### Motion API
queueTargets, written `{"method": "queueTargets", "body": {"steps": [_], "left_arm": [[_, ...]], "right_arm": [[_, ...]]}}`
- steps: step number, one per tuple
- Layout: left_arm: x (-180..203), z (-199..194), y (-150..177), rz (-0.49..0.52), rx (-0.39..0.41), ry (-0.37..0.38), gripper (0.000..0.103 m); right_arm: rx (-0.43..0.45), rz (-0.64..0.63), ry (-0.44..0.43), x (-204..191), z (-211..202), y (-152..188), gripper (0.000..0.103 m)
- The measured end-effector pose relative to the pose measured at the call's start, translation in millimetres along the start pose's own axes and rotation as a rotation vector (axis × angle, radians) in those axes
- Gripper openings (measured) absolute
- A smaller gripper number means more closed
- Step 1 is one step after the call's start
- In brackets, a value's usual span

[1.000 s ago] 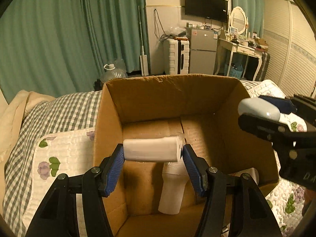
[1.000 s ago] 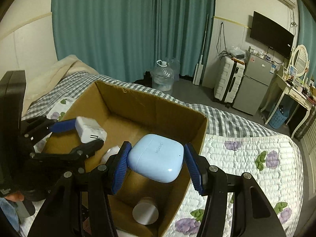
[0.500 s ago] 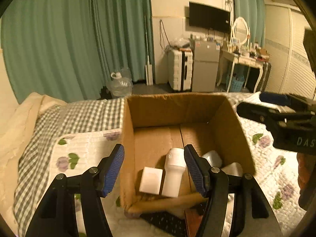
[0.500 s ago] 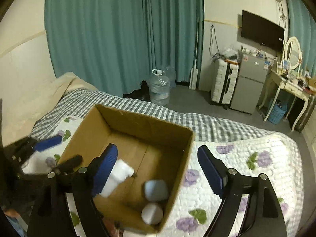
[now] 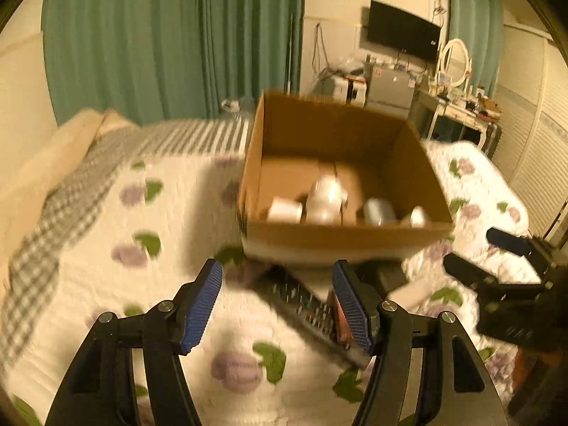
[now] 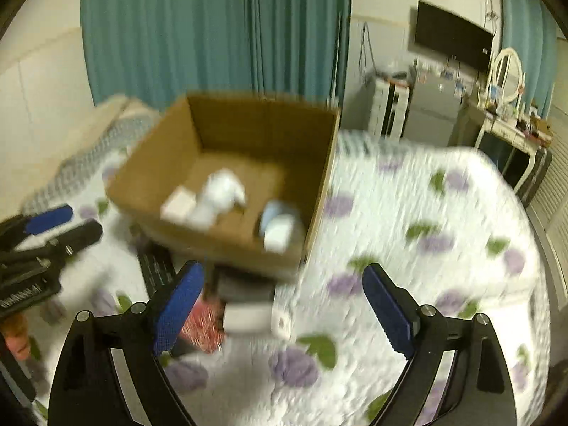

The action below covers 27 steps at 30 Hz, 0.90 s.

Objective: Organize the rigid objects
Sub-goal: 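Grasp the black UGREEN charger with left gripper while right grasps white charger cube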

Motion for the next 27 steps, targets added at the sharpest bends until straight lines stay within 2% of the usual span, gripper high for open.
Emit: {"method": "queueTargets", "body": {"steps": [3,5,9,11,13,15,16,22,27], "left_arm": [[-1.3,12.9,20.8,0.023,-0.028,-0.027,0.068],[1.6,20.0,26.0,0.033,-0.037,-0.036,0.068],[6.0,29.6,36.3,0.058,-0.055,-0.029,0.068],[8.0,31.7,39.8,0.072,-0.06,-0.035,0.068],[9.1,33.5,42.2,0.077,-0.066,-0.036,0.068],[9.9,34.6,43.5,0.078,-0.069,-0.036,0.068],[9.9,35.3,44.0,0.079,-0.071,-0.037,0.068],[11.7,37.5,48.2,0.081,-0.08,-0.035,0.068],[30.2,39.2,47.6,0.085,-0.094,0.015,0.068]], "right_arm": [[-0.076,0.003,-0.044,-11.3,27.7,24.4,0.091],[-0.106,-0.014,-0.03,-14.3,39.5,32.2,0.091],[-0.123,-0.035,-0.045,-23.2,51.3,34.5,0.087],[-0.14,-0.035,-0.045,-23.3,56.9,37.5,0.076],[-0.157,-0.022,-0.065,-23.7,63.4,41.3,0.071],[-0.159,-0.005,-0.09,-24.5,66.7,42.6,0.069],[-0.155,0.001,-0.103,-25.5,66.0,40.9,0.063],[-0.109,0.012,-0.098,-18.9,45.9,38.1,0.058],[-0.06,0.049,-0.062,7.6,21.8,31.4,0.054]]}}
Point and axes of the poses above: each gripper's, at about its wrist camera, not at the fingertips, and z roughly the way its jaws point, x to its right, y to its underside, the point moved 9 cm from there along z, roughly the way its jaws point, and after that the axes turned 9 degrees about -z, right-handed, at the moved point
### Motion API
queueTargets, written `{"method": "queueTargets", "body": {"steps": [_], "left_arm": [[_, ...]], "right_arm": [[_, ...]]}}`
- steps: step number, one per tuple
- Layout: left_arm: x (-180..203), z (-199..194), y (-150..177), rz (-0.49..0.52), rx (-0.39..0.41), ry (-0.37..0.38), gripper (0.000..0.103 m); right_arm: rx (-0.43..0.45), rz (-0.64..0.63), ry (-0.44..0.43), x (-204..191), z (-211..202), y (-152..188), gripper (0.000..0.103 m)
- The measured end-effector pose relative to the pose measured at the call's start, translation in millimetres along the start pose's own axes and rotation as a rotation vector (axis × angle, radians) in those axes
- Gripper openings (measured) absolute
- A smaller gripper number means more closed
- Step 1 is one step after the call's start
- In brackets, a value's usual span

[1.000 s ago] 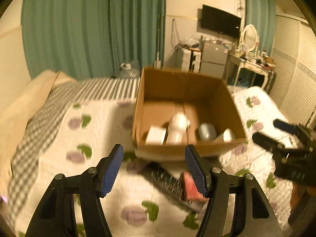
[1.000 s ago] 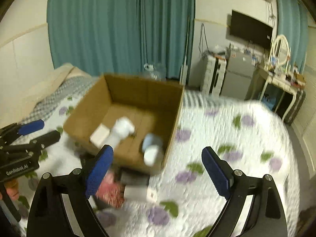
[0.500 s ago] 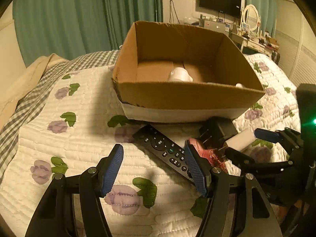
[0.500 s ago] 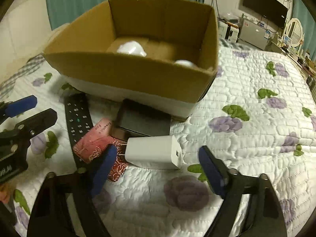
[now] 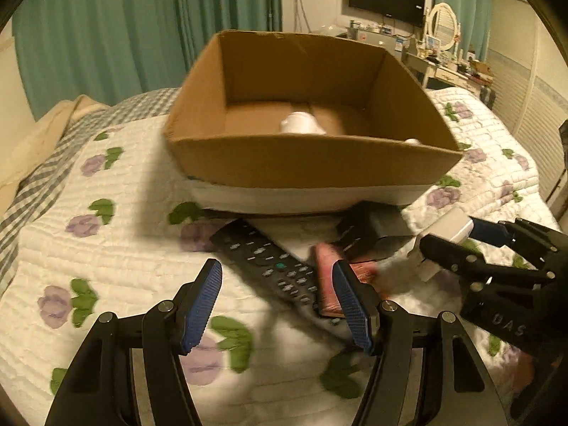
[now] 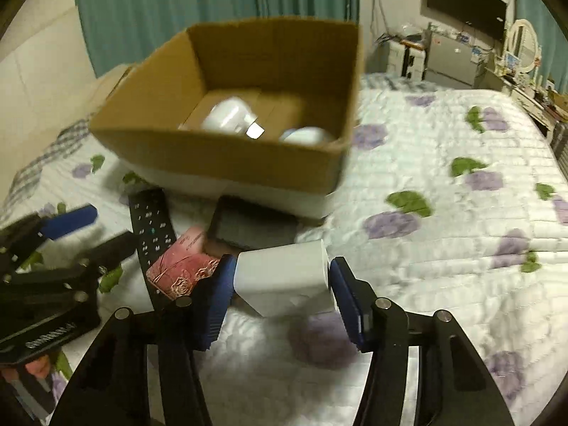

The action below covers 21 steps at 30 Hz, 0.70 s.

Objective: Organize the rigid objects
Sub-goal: 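Grasp the black UGREEN charger with left gripper while right grasps white charger cube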

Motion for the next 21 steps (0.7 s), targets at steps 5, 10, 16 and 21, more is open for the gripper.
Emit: {"method": "queueTargets", "body": {"steps": [5,10,16,21], "left_arm": [[33.6,11.0,-5.7,0.035,-0.024,0.066,0.068],[62.1,31.5,-3.4,0.065,-0.066,0.121,0.068],[83.3,57.6,1.1,0.084,-0.107,0.114,0.068],[82.9,69.9,-8.5,0.014,-0.09,0.129,0.076]], "right_arm": [[0.029,0.061,0.043,32.2,-13.6,-11.6,0.054],[0.062,0.146,0.077,66.6,-28.2,-19.9,0.054],[0.05,0.192,0.058,81.3,-26.7,-16.9,0.054],[0.048,0.184,0.05,76.2,-25.4,-16.7,0.054]]}}
Point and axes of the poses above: each gripper's, at about its wrist camera, not at the fingertips, and z roughly the way its jaws point, x to its right, y to its underside, the point moved 9 cm from there along z, roughly the way its jaws point, and after that the axes turned 9 degrees about -z, right-handed, at the moved point
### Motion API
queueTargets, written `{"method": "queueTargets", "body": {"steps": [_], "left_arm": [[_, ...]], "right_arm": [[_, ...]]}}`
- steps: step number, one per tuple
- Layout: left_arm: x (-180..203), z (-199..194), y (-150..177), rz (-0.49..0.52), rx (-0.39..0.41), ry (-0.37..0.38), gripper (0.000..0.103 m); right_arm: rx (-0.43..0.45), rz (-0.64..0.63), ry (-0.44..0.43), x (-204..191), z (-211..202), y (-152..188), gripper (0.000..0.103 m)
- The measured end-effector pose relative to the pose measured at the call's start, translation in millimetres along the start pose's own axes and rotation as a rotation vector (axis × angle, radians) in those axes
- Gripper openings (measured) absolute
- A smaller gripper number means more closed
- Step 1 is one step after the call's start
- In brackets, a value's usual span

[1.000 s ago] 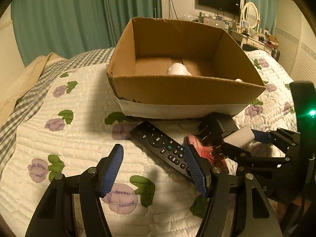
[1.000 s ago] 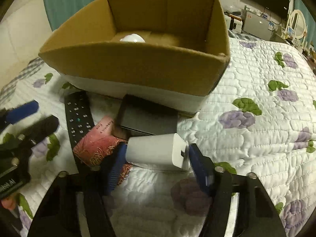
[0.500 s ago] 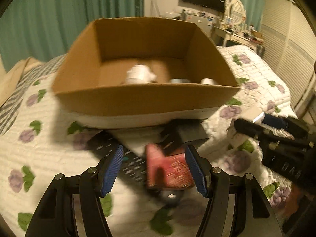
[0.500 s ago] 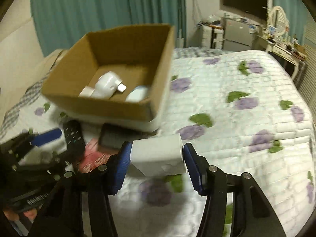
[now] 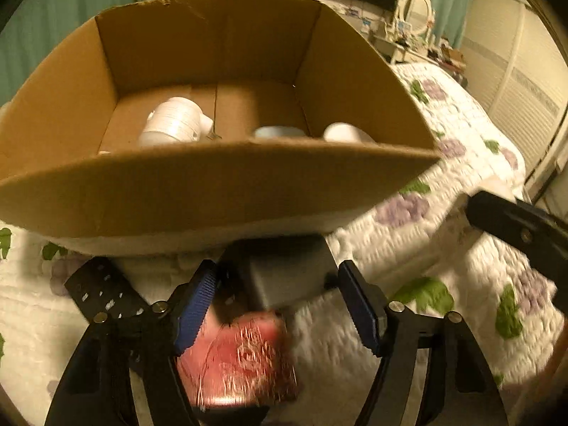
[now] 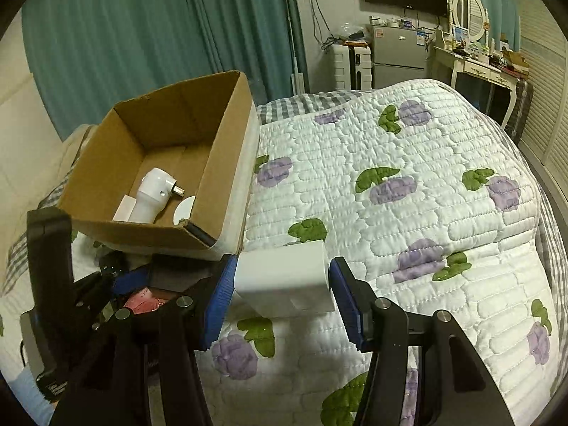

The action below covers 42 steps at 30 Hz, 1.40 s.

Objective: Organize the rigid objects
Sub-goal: 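Grasp the black UGREEN charger with left gripper while right grasps white charger cube, then place the black charger and white cube into the box, open both grippers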

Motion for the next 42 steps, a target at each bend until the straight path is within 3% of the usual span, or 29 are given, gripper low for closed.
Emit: {"method": "queueTargets", "body": {"steps": [5,11,17,25,32,38,42], "left_arm": [[-6.4,22.4,0.4,-0.134,-0.086,0.096,0.077],[12.0,10.9,14.3,-0.02,-0.089,0.05,0.074],[42.2,-12.2,42.7,0.076,-0.084,0.092,0.073],[39.9,-43.4,39.7,0.087,-0.015,0.045,0.073],[23.6,-105.1,-11.0,0.075,0.129,0.005,0.073],[2.8,-128.5,-83.1,0.056,0.242,-0.05,0.073],[-18.5,-137.3,-113.2,0.044,0.271,-0.07,0.073]], "right_arm": [[-0.005,0.006,-0.003,0.6,0.6,1.5,0.054],[-0.002,0.007,-0.013,-1.1,1.0,2.0,0.054],[0.028,0.031,-0.024,2.5,-10.8,-0.2,0.054],[0.072,0.021,-0.013,6.8,-32.3,-8.5,0.054],[0.132,-0.03,-0.018,-3.9,-60.5,-39.4,0.054],[0.217,-0.123,-0.024,-28.4,-86.2,-97.2,0.054],[0.251,-0.162,-0.051,-48.0,-83.8,-129.2,0.054]]}}
Point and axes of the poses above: each gripper's, at about its wrist camera, not at the fingertips, and z roughly the way its jaws point, x to its right, y to its underside, the point moved 9 cm from there along z, roughly the way its jaws point, and after that the axes turned 9 degrees about -z, right-handed, at the moved point
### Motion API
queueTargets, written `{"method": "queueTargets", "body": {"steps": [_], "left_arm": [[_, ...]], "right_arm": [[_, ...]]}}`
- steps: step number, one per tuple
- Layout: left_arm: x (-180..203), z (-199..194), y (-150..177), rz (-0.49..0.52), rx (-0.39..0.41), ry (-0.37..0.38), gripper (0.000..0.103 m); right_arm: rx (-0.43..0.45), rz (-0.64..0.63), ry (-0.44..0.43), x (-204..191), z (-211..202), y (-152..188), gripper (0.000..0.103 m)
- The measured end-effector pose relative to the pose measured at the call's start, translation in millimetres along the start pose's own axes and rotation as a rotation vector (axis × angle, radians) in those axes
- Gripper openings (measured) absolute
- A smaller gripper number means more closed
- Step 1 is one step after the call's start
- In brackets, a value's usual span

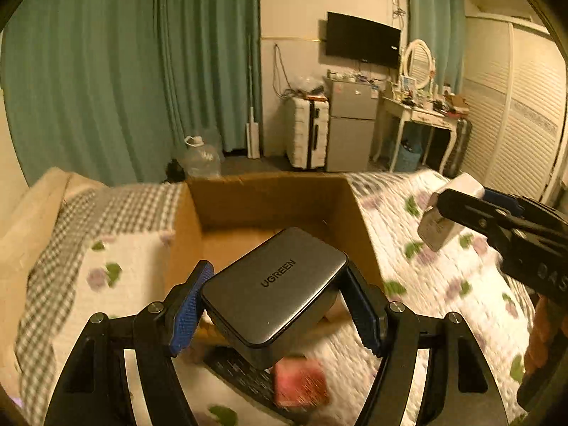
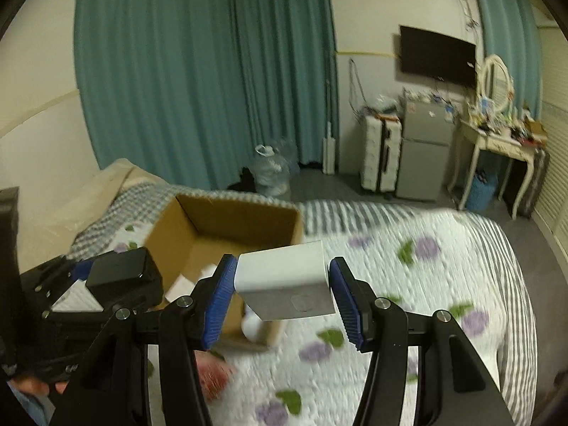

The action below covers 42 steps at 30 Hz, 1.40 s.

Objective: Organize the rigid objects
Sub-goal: 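Place the black charger and white cube into the box, open both grippers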

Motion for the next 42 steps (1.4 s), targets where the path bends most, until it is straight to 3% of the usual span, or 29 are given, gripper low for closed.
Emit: {"method": "queueTargets", "body": {"steps": [5,10,15,21,26,30,39,40,41,42], "left_arm": [[-26.0,19.0,-30.9,0.014,0.024,-0.051,0.073],[-35.9,56.2,-42.5,0.017,-0.002,-0.083,0.073],[-39.2,100.6,-29.9,0.025,-0.051,-0.101,0.073],[-41.1,125.5,-22.3,0.036,-0.063,-0.113,0.074],[-46.5,130.7,-13.9,-0.001,-0.128,-0.098,0.076],[-46.5,113.8,-30.4,0.007,-0.034,-0.101,0.076],[-60.4,83.8,-40.4,-0.019,0.002,-0.108,0.076],[-61.8,77.4,-39.4,-0.023,0.009,-0.107,0.076],[-65.2,72.1,-38.4,-0.026,0.014,-0.108,0.076],[-68.1,63.2,-37.2,-0.031,0.021,-0.109,0.076]], "right_arm": [[0.012,-0.035,-0.028,-17.8,26.0,-22.3,0.054],[-0.013,-0.06,-0.04,-28.3,65.2,-26.4,0.054],[-0.055,-0.053,-0.055,-30.3,103.1,-14.1,0.054],[-0.081,-0.049,-0.068,-25.0,118.4,-0.9,0.054],[-0.079,-0.031,-0.073,-18.1,117.0,-2.2,0.054],[-0.08,-0.028,-0.073,-18.4,117.5,-3.1,0.054],[-0.128,-0.024,-0.091,-27.0,144.5,-1.0,0.055],[-0.126,-0.012,-0.097,-27.4,144.7,-0.8,0.061],[-0.119,0.002,-0.095,-26.0,142.2,-1.7,0.079],[-0.108,0.018,-0.09,-26.0,136.0,-2.7,0.085]]}}
Point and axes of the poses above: each gripper's, at about its wrist camera, not at the fingertips, and z roughly the way its jaws point, x to its right, y to its underside, the point moved 9 cm from there along z, roughly the way its jaws point, and after that the axes turned 9 degrees about -z, right-handed, at the moved point
